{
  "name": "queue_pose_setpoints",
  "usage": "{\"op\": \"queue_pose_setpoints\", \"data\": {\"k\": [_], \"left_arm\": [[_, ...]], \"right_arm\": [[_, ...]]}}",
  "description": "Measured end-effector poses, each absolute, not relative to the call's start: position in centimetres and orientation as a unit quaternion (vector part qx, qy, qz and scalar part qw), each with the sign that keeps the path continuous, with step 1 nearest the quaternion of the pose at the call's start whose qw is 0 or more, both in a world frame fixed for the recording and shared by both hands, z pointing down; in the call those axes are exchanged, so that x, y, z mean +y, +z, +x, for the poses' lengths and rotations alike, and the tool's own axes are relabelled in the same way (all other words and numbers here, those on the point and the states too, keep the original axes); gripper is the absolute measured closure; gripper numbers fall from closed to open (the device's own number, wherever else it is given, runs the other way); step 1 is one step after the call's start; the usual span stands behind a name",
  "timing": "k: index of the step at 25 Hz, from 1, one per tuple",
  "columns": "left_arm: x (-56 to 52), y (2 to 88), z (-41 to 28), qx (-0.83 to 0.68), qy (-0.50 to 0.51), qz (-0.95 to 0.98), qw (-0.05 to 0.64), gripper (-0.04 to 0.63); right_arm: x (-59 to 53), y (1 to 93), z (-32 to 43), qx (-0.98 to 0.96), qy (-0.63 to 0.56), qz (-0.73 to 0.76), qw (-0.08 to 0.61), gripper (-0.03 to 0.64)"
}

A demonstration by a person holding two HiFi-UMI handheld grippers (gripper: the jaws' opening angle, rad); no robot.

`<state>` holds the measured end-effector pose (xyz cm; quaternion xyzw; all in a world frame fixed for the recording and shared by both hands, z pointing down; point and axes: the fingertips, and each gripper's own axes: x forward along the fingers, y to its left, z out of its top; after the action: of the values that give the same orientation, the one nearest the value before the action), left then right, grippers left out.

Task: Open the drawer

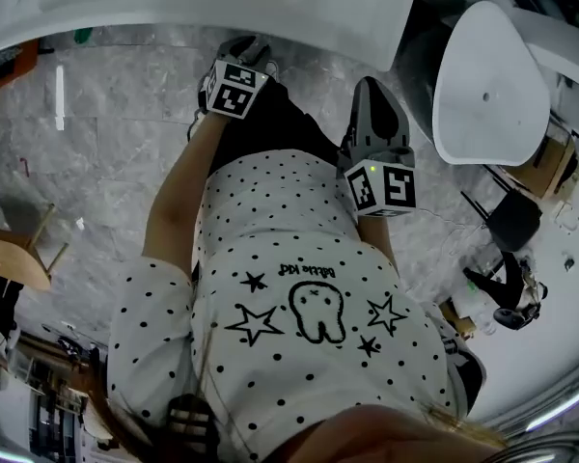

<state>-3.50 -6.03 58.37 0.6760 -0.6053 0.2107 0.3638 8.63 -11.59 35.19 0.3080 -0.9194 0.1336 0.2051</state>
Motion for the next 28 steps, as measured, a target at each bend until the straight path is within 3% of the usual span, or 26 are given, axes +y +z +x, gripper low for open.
{"op": "queue_pose_setpoints", "data": {"k": [14,28], "left_arm": [[-9.4,73.7,-2.6,-0.656,0.24,0.589,0.406,0.451],[-11.8,77.5,-2.5,-0.684,0.258,0.544,0.412,0.446]], "right_arm": [[-10.7,39.1,9.0,-0.919,0.132,0.268,0.259,0.601],[-11.0,42.3,12.1,-0.894,0.181,0.302,0.277,0.601]]}}
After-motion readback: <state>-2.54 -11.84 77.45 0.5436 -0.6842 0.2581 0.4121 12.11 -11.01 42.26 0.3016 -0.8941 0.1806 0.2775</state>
